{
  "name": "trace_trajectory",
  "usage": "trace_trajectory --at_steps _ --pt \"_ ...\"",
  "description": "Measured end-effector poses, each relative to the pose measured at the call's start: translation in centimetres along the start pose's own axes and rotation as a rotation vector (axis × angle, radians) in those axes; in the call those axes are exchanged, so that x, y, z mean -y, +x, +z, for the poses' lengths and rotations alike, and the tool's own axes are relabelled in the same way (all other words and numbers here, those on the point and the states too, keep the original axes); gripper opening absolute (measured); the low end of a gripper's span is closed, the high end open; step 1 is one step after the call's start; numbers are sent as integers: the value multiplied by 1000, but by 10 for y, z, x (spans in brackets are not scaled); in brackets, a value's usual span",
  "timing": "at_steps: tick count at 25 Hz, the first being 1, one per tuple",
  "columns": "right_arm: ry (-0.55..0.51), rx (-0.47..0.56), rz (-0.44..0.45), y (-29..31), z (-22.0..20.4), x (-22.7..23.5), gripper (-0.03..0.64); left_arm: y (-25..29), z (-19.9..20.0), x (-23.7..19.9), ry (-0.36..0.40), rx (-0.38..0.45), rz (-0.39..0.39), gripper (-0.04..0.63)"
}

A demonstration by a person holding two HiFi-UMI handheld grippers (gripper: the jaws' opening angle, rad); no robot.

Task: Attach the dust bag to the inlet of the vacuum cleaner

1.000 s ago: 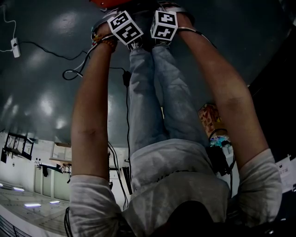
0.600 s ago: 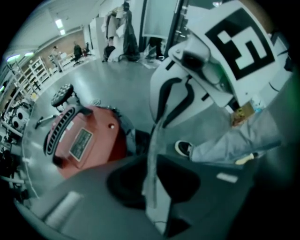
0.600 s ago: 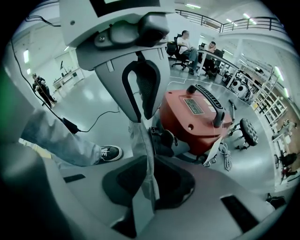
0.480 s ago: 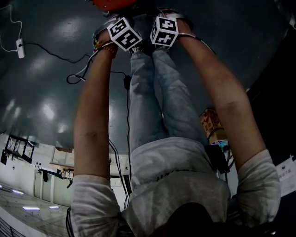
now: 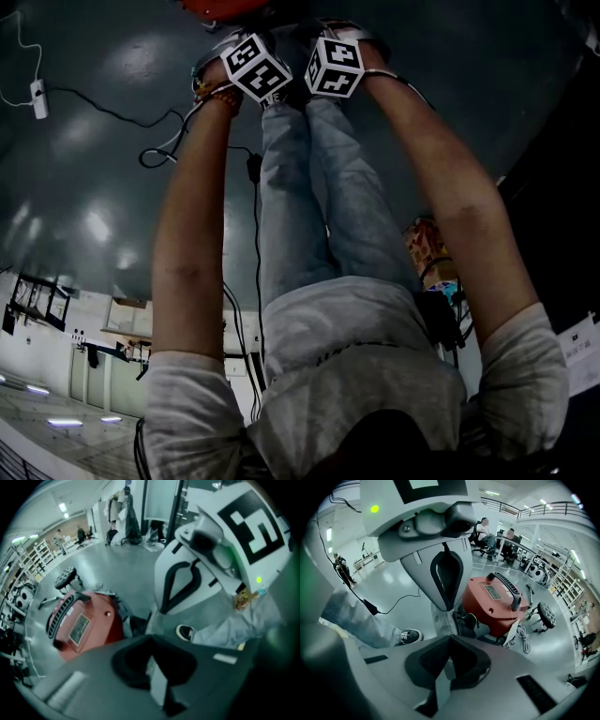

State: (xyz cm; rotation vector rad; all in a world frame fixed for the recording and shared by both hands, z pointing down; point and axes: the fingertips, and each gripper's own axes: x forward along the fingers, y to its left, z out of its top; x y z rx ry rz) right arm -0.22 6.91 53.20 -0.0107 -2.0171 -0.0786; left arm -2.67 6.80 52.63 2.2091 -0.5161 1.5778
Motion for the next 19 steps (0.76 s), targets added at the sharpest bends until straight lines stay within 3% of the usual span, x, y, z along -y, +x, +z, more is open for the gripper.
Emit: trace_trajectory --at_steps 19 --pt "-14 17 -11 -13 -1 -4 9 -4 6 13 -22 -2 -3 3"
